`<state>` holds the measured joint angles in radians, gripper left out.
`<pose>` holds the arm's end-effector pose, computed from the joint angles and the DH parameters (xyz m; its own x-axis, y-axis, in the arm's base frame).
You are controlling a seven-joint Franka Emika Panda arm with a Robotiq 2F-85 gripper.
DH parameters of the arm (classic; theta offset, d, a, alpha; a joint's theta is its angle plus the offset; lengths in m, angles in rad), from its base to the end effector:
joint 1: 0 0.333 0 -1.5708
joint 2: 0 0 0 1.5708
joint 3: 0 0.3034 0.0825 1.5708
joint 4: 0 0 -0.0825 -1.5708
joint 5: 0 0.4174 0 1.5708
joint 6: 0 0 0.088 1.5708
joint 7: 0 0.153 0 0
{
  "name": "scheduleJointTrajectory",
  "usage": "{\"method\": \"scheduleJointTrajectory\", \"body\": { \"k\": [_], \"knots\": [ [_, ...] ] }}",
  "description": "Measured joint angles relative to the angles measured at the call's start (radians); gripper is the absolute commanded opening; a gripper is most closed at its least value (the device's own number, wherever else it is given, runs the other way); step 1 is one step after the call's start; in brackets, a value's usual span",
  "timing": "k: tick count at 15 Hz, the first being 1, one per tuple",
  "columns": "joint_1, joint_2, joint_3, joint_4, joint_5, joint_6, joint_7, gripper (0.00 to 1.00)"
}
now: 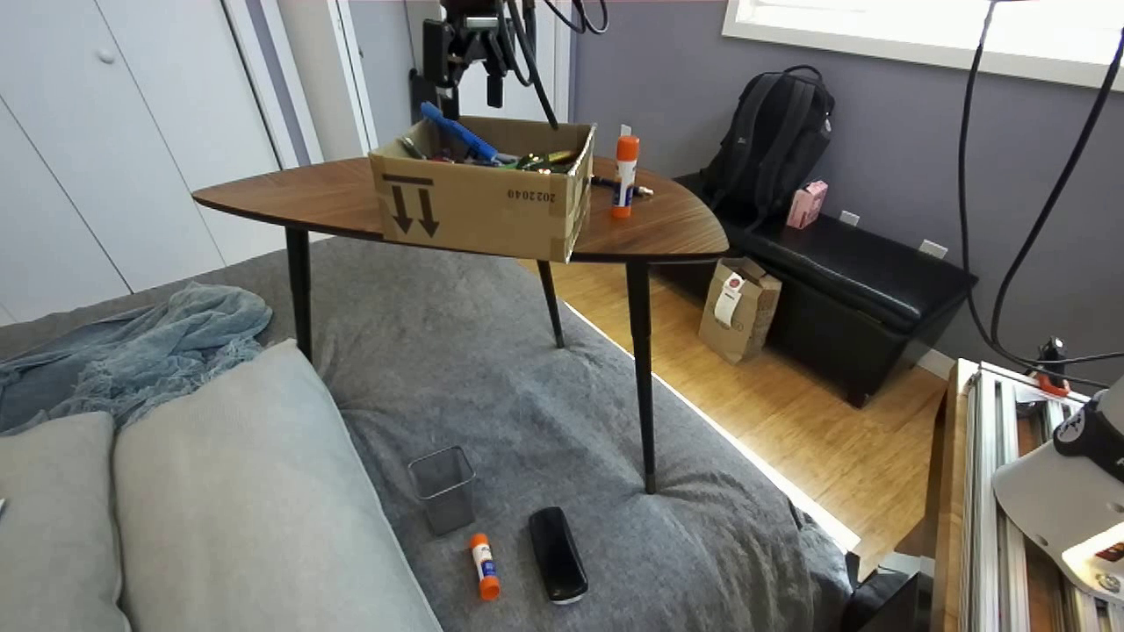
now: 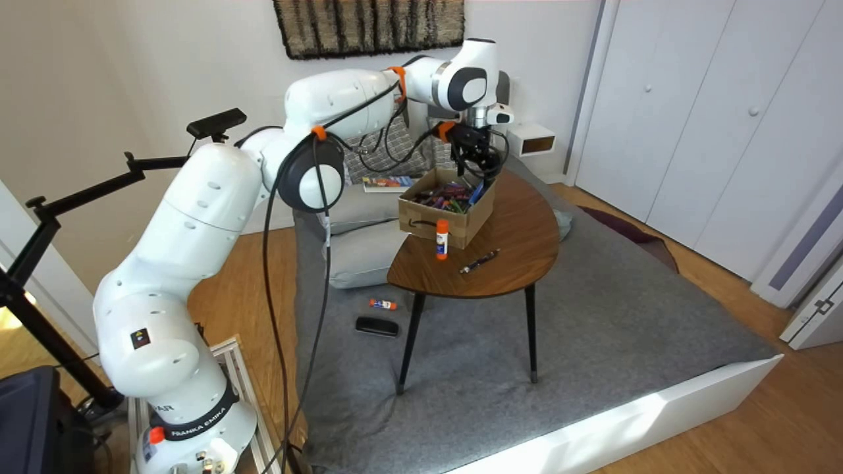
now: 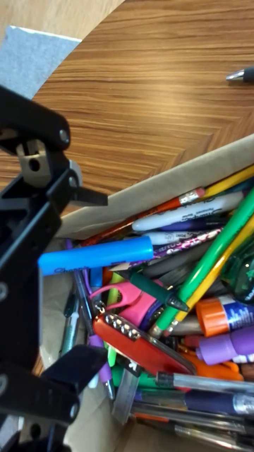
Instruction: Remove the blue object from the box
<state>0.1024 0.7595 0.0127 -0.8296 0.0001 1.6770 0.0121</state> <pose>0.7838 0.0870 0.4264 0.9913 0.0981 0.0877 0.0994 -0.9950 -0.0099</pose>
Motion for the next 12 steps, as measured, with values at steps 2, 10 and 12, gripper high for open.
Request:
{"method": "scheduleJointTrajectory", "body": {
  "k": [2,10,12],
  "knots": [
    [0.005,0.016,0.000,0.026,0.000,-0.004,-0.004,0.97],
    [0.007,0.081,0.000,0.088,0.000,-0.003,-0.026,0.60],
    [0.008,0.092,0.000,0.101,0.000,-0.004,-0.030,0.46]
  ]
}}
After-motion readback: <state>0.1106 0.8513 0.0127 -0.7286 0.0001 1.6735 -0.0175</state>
